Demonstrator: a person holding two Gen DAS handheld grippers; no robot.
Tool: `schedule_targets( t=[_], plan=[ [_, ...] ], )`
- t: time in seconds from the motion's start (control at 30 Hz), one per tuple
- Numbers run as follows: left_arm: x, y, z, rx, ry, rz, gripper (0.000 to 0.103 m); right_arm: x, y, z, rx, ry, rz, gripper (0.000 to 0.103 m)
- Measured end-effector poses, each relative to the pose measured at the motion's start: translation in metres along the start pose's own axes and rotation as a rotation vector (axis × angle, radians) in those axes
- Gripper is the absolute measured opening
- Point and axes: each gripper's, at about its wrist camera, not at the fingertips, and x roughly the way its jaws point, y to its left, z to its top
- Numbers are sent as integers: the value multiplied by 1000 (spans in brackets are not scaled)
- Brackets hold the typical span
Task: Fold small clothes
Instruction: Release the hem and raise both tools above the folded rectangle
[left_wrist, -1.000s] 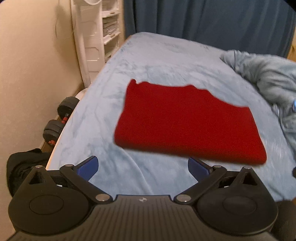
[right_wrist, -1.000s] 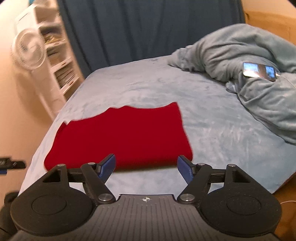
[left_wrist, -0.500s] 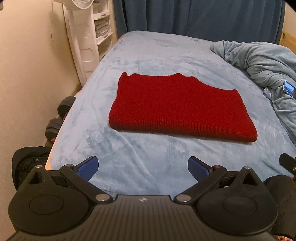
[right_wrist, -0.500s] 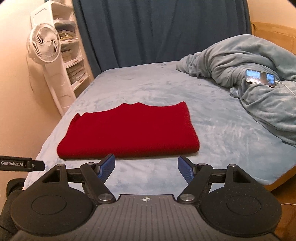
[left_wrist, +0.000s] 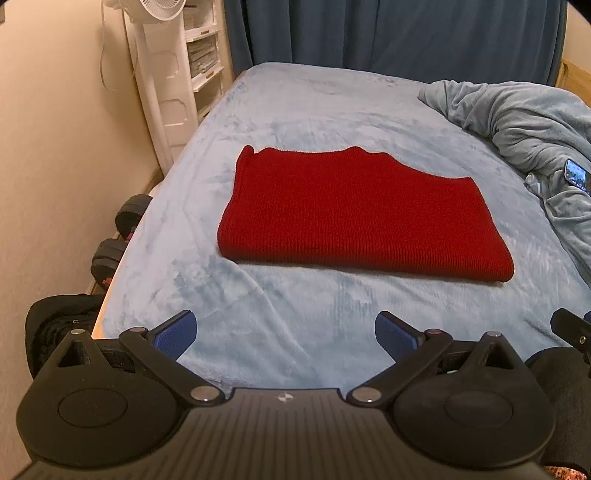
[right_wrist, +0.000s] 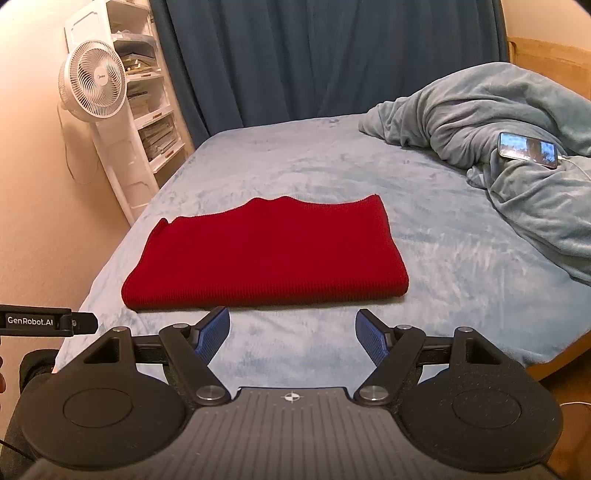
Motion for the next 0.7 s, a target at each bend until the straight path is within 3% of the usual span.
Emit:
schedule_targets(
  t=[0.7],
  plan=[
    [9, -3, -1, 15, 30, 2, 103, 10, -3, -4, 26, 33, 3, 78]
  ],
)
